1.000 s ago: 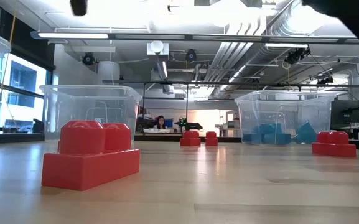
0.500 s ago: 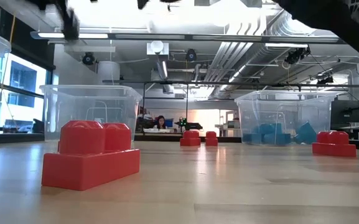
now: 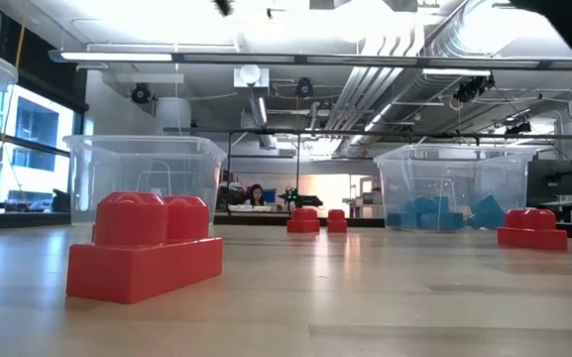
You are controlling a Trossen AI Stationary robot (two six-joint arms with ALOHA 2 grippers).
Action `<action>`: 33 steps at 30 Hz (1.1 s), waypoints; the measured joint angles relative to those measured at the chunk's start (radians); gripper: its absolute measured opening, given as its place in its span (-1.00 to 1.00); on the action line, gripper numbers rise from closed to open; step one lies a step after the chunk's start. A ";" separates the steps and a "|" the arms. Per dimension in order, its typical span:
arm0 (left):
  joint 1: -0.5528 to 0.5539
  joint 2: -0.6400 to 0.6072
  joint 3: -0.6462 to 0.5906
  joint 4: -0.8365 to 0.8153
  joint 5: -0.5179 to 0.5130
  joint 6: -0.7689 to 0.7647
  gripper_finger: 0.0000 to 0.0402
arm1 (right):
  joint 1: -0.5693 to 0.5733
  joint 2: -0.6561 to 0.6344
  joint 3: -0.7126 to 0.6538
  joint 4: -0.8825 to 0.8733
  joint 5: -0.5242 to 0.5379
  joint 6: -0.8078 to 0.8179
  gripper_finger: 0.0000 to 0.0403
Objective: Sort blocks
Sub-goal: Put the red game piece into the top left transparent bin
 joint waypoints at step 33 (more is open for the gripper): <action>0.000 0.047 0.000 -0.024 0.007 0.036 0.36 | 0.179 -0.970 -1.396 -0.531 0.046 1.355 -1.00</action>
